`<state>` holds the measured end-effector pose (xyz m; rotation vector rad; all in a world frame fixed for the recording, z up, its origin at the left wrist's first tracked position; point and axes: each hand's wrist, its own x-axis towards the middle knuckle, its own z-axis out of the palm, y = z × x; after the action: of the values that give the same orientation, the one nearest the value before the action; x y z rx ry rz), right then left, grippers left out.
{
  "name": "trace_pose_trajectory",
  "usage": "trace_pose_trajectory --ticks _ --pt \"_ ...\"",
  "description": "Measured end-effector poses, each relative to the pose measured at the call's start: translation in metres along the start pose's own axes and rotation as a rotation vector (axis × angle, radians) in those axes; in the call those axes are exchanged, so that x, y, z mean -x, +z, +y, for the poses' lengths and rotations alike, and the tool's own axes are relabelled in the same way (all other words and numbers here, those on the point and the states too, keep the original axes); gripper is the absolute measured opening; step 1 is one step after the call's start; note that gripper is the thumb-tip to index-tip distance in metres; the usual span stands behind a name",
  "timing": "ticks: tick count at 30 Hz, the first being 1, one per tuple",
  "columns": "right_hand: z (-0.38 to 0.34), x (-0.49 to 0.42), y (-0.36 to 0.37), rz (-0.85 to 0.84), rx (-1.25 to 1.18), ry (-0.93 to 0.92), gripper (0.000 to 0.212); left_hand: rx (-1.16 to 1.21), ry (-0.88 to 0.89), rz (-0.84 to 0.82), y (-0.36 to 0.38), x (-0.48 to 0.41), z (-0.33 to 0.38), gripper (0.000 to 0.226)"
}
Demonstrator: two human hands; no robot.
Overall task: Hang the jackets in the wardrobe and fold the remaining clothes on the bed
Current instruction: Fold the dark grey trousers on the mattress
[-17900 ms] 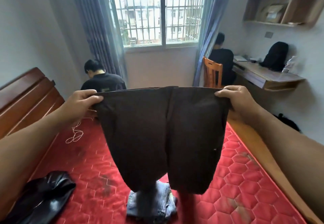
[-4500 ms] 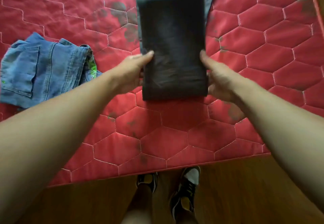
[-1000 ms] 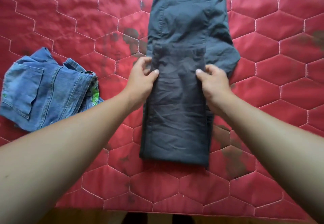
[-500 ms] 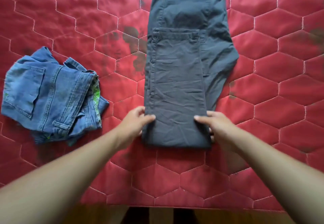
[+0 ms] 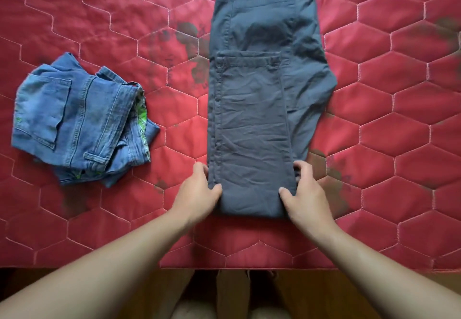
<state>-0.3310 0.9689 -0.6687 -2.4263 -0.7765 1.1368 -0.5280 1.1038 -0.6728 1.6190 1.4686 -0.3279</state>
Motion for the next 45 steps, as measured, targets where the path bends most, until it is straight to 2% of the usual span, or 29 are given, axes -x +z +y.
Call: trace_pose_trajectory --ticks 2,4,6,8,11,15,18,21,25,28,31,33,35,38,41,43,45 --pt "-0.006 -0.003 0.002 0.167 0.249 -0.255 0.069 -0.187 0.221 0.213 -0.001 -0.004 0.002 0.072" --pt "-0.017 -0.020 0.006 0.292 0.445 -0.480 0.066 -0.399 0.456 0.356 0.001 -0.017 0.009 0.083" --pt "-0.024 -0.043 0.014 0.237 0.590 -0.599 0.066 -0.579 0.561 0.336 0.008 -0.036 0.015 0.078" --pt "-0.020 -0.068 0.021 0.125 0.760 -0.616 0.075 -0.737 0.565 0.263 0.015 -0.057 0.014 0.077" --pt "-0.010 -0.084 0.027 0.075 0.889 -0.598 0.079 -0.788 0.581 0.233 0.019 -0.072 0.005 0.076" --pt "-0.018 -0.094 0.015 0.210 0.735 -0.665 0.066 -0.655 0.671 0.361 0.002 -0.080 0.017 0.065" --pt "-0.047 -0.137 -0.010 0.299 0.723 -0.680 0.061 -0.627 0.693 0.434 -0.029 -0.117 0.052 0.063" --pt "-0.078 -0.192 -0.030 0.218 0.812 -0.599 0.070 -0.691 0.614 0.368 -0.055 -0.166 0.088 0.071" --pt "-0.082 -0.223 -0.035 0.110 0.879 -0.539 0.074 -0.762 0.567 0.265 -0.058 -0.196 0.099 0.076" --pt "-0.087 -0.218 -0.039 0.105 0.821 -0.545 0.074 -0.746 0.596 0.284 -0.063 -0.190 0.100 0.076" --pt "-0.106 -0.219 -0.048 0.234 0.627 -0.524 0.073 -0.653 0.601 0.405 -0.082 -0.191 0.118 0.068" --pt "-0.122 -0.226 -0.057 0.234 0.506 -0.445 0.061 -0.574 0.566 0.393 -0.097 -0.194 0.131 0.047" --pt "-0.132 -0.230 -0.066 0.144 0.411 -0.407 0.036 -0.461 0.561 0.257 -0.107 -0.192 0.141 0.028" --pt "-0.147 -0.225 -0.087 0.098 0.321 -0.443 0.016 -0.427 0.633 0.148 -0.127 -0.189 0.154 0.018" --pt "-0.182 -0.233 -0.119 0.217 0.217 -0.476 0.018 -0.379 0.684 0.289 -0.165 -0.204 0.193 0.022" --pt "-0.214 -0.258 -0.140 0.310 0.133 -0.413 0.030 -0.195 0.604 0.461 -0.188 -0.219 0.229 0.032" --pt "-0.238 -0.278 -0.151 0.352 0.102 -0.326 0.043 -0.057 0.501 0.562 -0.195 -0.227 0.247 0.045"
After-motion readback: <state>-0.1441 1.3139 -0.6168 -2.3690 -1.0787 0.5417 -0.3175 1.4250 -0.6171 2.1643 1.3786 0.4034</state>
